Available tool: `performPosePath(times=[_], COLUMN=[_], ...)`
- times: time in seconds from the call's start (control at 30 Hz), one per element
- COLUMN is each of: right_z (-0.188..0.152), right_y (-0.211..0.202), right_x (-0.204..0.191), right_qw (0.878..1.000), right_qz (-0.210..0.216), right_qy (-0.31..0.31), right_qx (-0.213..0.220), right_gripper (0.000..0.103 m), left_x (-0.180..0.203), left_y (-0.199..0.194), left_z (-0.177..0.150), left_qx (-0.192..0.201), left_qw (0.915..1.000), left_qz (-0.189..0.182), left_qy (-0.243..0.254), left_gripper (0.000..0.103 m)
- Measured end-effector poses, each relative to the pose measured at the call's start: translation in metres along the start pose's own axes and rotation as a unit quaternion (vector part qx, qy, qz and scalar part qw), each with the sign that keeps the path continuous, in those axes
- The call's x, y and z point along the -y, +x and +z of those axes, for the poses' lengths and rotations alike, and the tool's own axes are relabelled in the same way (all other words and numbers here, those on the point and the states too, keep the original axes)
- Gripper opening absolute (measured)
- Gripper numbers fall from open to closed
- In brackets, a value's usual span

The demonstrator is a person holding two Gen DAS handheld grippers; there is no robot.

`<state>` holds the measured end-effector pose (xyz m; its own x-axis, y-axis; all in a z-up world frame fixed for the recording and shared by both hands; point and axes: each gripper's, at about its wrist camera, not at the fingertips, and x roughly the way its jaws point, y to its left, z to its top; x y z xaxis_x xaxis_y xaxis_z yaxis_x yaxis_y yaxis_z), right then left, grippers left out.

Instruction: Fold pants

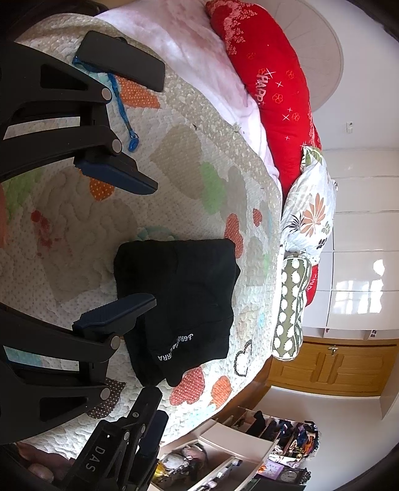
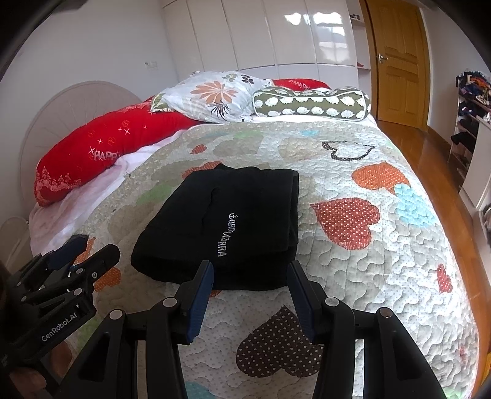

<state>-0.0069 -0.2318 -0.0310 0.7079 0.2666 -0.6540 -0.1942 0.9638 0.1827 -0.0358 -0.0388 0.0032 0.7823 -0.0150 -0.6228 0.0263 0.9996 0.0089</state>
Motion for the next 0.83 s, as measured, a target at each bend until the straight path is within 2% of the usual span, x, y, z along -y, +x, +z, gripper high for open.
performPosePath(times=[0.6,0.83], right_z=[-0.003,-0.006], right_y=[0.002,-0.004], right_x=[0.004,0.007], right_qw=[1.000,1.000], right_qz=[-0.002,-0.004], right_qy=[0.004,0.006], right_qx=[-0.006,-0.004], right_gripper=[0.048,0.048], left_x=[0.002,0.003], left_y=[0.003,-0.003], left_z=[-0.003,-0.011], left_qx=[-0.004,0.003], left_qw=[1.0000,0.9999], left_qz=[-0.001,-0.015], left_qy=[0.001,0.001], left_gripper=[0.067,0.067])
